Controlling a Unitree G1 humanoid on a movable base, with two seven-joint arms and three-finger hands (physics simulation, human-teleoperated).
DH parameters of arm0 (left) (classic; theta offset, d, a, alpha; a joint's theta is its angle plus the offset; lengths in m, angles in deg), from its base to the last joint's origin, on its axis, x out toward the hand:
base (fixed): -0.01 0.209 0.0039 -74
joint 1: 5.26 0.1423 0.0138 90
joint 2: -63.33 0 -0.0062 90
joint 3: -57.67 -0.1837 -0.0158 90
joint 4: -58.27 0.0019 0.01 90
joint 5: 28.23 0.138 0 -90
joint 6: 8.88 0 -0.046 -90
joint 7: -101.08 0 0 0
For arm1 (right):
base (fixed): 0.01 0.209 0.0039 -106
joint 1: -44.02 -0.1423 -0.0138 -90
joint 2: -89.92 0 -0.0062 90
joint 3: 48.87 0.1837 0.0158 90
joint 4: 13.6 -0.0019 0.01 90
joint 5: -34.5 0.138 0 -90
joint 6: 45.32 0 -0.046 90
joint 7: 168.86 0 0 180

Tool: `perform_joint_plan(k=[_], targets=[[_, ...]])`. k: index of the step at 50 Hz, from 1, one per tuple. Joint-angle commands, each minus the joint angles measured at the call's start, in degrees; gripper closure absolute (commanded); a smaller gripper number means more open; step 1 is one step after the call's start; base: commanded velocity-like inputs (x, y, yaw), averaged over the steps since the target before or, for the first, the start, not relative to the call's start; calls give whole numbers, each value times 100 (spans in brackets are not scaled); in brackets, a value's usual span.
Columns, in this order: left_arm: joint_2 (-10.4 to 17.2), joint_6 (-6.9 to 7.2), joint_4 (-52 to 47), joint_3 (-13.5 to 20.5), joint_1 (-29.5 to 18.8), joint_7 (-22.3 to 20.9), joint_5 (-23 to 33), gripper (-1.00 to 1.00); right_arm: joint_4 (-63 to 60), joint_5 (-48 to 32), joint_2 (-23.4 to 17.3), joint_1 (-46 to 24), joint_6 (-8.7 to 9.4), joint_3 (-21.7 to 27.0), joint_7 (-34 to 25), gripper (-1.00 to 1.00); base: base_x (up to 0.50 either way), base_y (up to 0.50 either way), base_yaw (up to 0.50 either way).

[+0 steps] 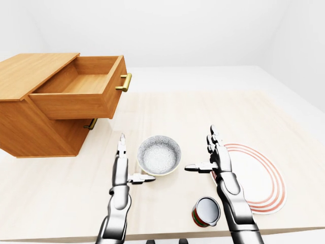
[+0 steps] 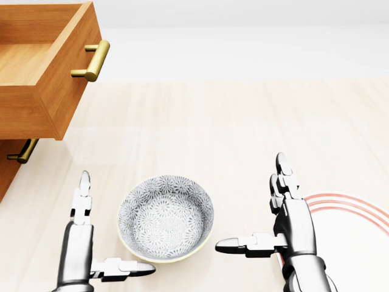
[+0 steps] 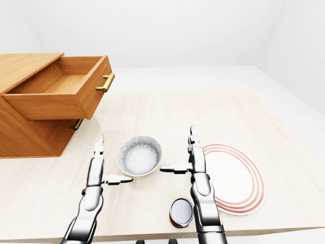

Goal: Put the bowl on top of the cabinet.

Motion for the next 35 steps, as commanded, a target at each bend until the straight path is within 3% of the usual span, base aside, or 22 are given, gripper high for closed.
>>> perform_joint_plan(k=[1,5,8,11,19,26,35], targets=[[-10,0,499,-258,-75,1290,1439,-100,24,-15,2,2,-26,-10,-1,-100,0,0,0],[21,0,752,-325,-163,1798,2050,-100,-14,-24,6,25,-25,-20,-1,-100,0,0,0],[-9,0,937,-409,-203,1798,2196,-100,-66,-73,17,53,-14,-54,22,-100,0,0,0],[-6,0,1261,-541,-324,1798,2861,-100,-68,-155,14,50,-34,-55,89,-100,0,0,0],[-57,0,1104,-733,-146,1798,3152,-100,66,-196,7,-12,-66,-30,133,-100,0,0,0],[-104,0,853,-1136,208,1798,3520,-100,89,-204,1,-26,-51,-19,149,-100,0,0,0],[-160,0,1126,-1468,140,1798,3746,-100,5,-205,-5,6,-13,-12,146,-100,0,0,0]])
